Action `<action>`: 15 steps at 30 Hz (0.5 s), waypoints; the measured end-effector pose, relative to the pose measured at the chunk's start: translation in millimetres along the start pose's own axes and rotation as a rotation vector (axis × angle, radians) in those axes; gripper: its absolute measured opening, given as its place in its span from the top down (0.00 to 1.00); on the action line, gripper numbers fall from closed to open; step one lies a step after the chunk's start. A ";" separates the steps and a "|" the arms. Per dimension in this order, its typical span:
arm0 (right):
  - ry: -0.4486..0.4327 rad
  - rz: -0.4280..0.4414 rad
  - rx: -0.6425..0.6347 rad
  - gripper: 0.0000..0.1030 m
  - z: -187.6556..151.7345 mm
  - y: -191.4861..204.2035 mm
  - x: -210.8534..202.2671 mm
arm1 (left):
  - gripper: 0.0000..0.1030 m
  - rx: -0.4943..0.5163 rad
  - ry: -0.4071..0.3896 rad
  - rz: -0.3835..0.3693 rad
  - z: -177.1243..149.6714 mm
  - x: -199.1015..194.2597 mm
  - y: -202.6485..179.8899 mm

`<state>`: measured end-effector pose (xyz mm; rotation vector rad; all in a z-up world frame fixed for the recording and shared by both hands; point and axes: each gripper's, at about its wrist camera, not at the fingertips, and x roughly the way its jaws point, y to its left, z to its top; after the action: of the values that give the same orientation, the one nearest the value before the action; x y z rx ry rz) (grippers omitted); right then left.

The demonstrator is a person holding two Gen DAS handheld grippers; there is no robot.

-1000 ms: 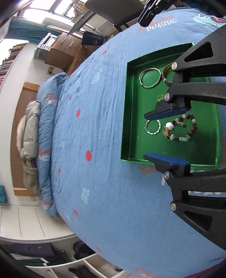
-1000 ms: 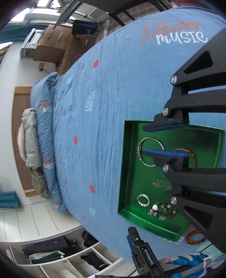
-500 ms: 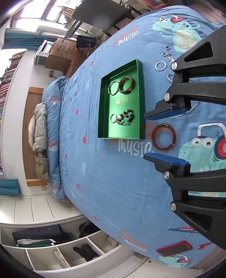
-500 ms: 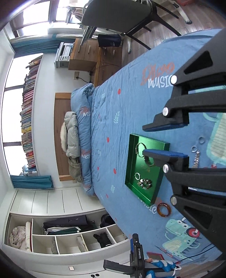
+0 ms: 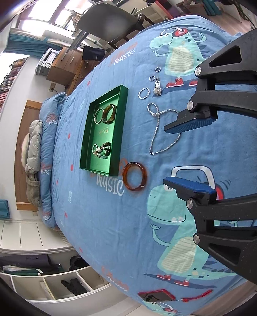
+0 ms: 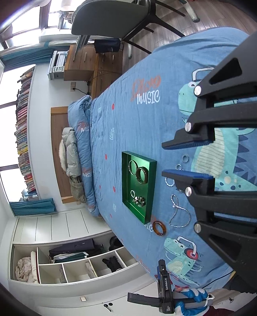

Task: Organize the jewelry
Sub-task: 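Lift both open grippers away from the tray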

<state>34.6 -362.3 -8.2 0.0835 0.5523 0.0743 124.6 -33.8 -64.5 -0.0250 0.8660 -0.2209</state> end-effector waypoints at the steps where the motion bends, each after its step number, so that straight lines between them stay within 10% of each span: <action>1: 0.009 0.012 0.001 0.81 -4.9 1.3 1.5 | 0.56 -0.005 0.006 -0.003 -3.7 2.7 -0.2; 15: 0.160 0.055 0.004 0.81 -48.3 5.4 74.5 | 0.56 -0.035 0.081 -0.008 -32.4 52.2 0.8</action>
<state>72.2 -347.2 -87.4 0.0973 0.7098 0.1345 132.9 -41.4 -124.9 -0.0521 0.9508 -0.2152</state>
